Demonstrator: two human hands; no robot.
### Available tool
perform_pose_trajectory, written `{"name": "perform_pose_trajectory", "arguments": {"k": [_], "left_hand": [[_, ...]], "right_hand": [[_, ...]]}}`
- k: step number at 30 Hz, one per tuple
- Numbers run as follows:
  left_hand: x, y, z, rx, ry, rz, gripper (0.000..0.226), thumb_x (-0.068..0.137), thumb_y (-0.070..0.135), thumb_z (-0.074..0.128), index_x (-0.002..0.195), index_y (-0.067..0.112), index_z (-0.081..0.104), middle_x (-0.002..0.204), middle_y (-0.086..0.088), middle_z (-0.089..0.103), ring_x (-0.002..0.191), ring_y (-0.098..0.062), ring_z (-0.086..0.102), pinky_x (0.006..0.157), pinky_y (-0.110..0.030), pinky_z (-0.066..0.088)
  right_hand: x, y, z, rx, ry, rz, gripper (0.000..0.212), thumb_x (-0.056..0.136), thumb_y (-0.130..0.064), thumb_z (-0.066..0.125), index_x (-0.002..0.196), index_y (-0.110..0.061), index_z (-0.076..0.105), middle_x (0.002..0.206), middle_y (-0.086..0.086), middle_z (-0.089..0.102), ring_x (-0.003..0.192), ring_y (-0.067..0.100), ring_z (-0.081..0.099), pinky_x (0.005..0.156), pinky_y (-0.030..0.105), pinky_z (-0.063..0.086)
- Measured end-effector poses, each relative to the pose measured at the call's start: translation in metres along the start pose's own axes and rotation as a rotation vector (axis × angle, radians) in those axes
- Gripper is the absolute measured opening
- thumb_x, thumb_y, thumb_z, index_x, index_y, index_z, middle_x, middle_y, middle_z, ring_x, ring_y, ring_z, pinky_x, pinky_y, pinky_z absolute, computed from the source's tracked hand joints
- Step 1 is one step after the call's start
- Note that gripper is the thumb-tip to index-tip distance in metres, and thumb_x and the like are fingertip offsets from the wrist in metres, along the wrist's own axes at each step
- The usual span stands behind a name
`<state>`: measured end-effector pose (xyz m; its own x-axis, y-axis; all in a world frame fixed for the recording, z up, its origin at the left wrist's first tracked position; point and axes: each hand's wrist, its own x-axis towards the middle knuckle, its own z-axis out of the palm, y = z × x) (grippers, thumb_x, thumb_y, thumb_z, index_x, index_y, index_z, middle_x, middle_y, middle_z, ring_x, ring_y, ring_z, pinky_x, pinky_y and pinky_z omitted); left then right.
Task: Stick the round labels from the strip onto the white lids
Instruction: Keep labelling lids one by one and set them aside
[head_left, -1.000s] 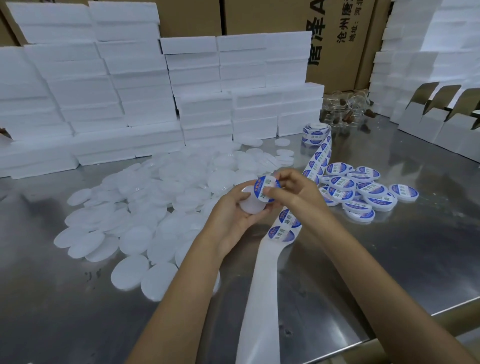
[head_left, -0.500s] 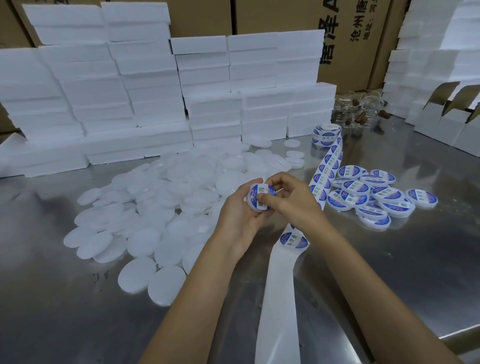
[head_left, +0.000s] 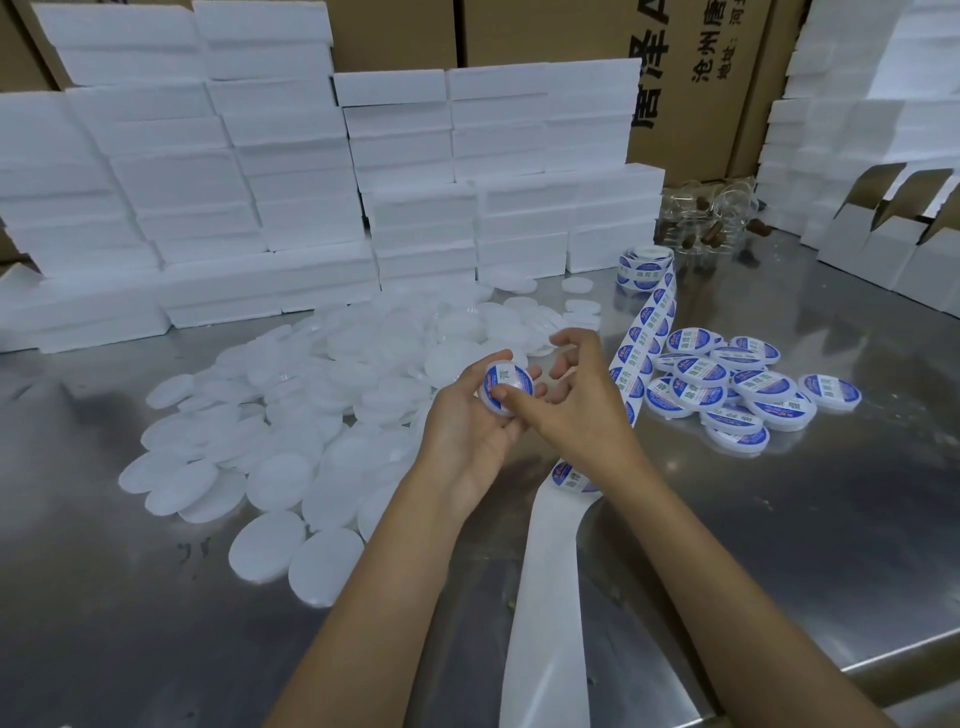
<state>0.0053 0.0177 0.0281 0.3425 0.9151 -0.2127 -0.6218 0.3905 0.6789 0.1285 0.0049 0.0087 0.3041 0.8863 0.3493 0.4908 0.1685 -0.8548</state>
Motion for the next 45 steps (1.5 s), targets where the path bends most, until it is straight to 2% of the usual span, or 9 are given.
{"name": "perform_pose_trajectory", "arguments": {"k": [5,9,14,17,24,27,35,39,45], "left_hand": [[-0.002,0.0,0.002,-0.075,-0.07,-0.011,0.028,0.105,0.01,0.047,0.126,-0.001,0.061,0.124,-0.028,0.066,0.115,-0.037,0.067,0.098,-0.045,0.055],[-0.002,0.001,0.002,-0.034,-0.107,-0.014,0.027,0.103,0.014,0.049,0.123,0.003,0.063,0.12,-0.023,0.07,0.103,-0.031,0.07,0.085,-0.039,0.061],[-0.002,-0.002,0.001,0.056,-0.098,-0.025,0.029,0.101,0.019,0.052,0.124,0.007,0.064,0.116,-0.015,0.071,0.103,-0.026,0.068,0.086,-0.039,0.058],[-0.002,-0.004,0.0,0.099,-0.083,0.006,0.029,0.102,0.022,0.052,0.123,0.008,0.066,0.12,-0.014,0.07,0.107,-0.025,0.066,0.09,-0.04,0.056],[-0.005,-0.01,0.007,0.229,-0.112,0.087,0.05,0.109,0.042,0.031,0.131,0.008,0.061,0.127,-0.012,0.07,0.118,-0.028,0.066,0.101,-0.041,0.051],[-0.005,-0.012,0.011,0.264,-0.123,0.096,0.061,0.107,0.052,0.021,0.122,0.011,0.064,0.124,-0.009,0.072,0.113,-0.026,0.067,0.104,-0.043,0.049],[-0.007,-0.01,0.012,0.504,-0.146,0.179,0.03,0.107,0.018,0.041,0.124,0.012,0.064,0.122,-0.009,0.071,0.104,-0.018,0.067,0.081,-0.031,0.055],[-0.004,0.0,-0.001,0.796,-0.038,0.328,0.026,0.1,0.01,0.058,0.121,0.02,0.069,0.113,-0.005,0.071,0.093,-0.013,0.068,0.072,-0.023,0.053],[-0.004,0.003,-0.006,0.56,0.062,0.335,0.035,0.09,-0.002,0.071,0.121,0.011,0.062,0.105,-0.018,0.074,0.084,-0.025,0.076,0.076,-0.03,0.061]], "right_hand": [[-0.007,0.002,0.006,-0.197,0.059,-0.085,0.054,0.068,-0.079,0.062,0.08,-0.03,0.045,0.09,-0.012,0.05,0.081,0.002,0.052,0.064,0.028,0.046],[-0.008,0.002,0.006,-0.196,0.084,-0.179,0.035,0.086,-0.065,0.057,0.07,-0.036,0.044,0.072,-0.01,0.047,0.071,0.008,0.049,0.062,0.031,0.042],[-0.004,0.007,0.005,-0.16,0.112,-0.214,0.032,0.103,-0.033,0.049,0.071,-0.028,0.047,0.07,-0.007,0.049,0.069,0.011,0.047,0.062,0.032,0.037],[-0.005,0.008,0.003,-0.151,0.12,-0.192,0.034,0.105,-0.027,0.044,0.075,-0.016,0.052,0.072,-0.002,0.053,0.069,0.015,0.049,0.061,0.032,0.036],[-0.014,-0.001,0.003,-0.418,0.165,-0.197,0.054,0.089,-0.074,0.038,0.061,-0.029,0.028,0.059,-0.007,0.043,0.06,0.016,0.045,0.055,0.033,0.031],[-0.013,0.0,0.003,-0.434,0.209,-0.176,0.056,0.089,-0.074,0.035,0.061,-0.026,0.036,0.06,-0.006,0.046,0.061,0.019,0.048,0.059,0.034,0.037],[-0.008,0.006,0.002,-0.225,0.202,-0.075,0.05,0.106,-0.043,0.035,0.06,-0.025,0.04,0.059,-0.006,0.049,0.059,0.012,0.047,0.058,0.031,0.028],[-0.005,0.006,-0.003,-0.072,0.195,-0.054,0.046,0.107,-0.04,0.036,0.075,-0.012,0.054,0.068,0.001,0.056,0.067,0.02,0.053,0.064,0.04,0.042],[-0.01,0.008,-0.001,-0.027,0.065,-0.07,0.044,0.092,-0.07,0.038,0.091,-0.027,0.046,0.074,-0.008,0.058,0.072,0.008,0.057,0.068,0.036,0.047]]}}
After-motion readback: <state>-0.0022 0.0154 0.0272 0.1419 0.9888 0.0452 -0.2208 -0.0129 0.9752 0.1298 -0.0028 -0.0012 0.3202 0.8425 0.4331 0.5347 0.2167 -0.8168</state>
